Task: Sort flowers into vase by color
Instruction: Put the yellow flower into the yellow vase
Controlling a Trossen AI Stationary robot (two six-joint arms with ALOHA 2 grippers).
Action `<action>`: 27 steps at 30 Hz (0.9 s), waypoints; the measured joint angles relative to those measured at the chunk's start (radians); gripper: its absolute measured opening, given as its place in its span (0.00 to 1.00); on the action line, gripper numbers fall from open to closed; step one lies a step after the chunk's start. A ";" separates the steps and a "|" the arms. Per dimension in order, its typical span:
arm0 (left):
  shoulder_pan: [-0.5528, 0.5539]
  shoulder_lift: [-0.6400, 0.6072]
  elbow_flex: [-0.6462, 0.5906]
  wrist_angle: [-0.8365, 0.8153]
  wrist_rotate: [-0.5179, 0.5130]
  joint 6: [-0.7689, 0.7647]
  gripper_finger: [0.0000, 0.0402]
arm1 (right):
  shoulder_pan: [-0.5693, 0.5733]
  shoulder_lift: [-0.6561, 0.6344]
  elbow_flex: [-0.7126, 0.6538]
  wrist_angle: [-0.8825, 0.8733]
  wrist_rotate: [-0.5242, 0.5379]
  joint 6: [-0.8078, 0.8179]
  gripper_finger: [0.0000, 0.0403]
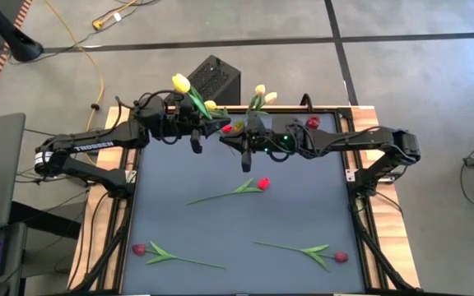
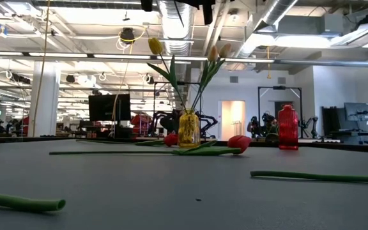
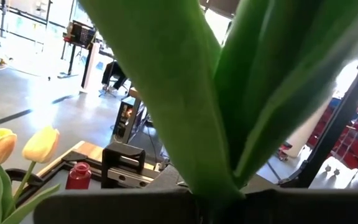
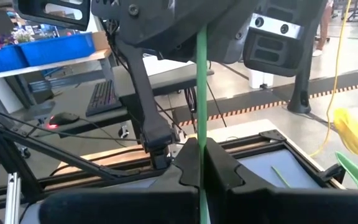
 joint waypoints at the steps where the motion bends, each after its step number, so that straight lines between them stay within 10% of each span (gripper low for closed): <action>1: 0.000 0.000 0.000 0.000 0.000 0.000 0.00 | -0.001 0.000 0.000 0.000 0.000 0.000 0.07; 13: 0.000 0.000 0.001 -0.024 0.063 0.060 0.03 | -0.001 0.000 0.000 -0.002 -0.005 -0.002 0.07; 27: 0.000 0.000 0.001 -0.092 0.098 0.135 0.51 | -0.028 -0.061 0.000 0.004 0.003 -0.001 0.07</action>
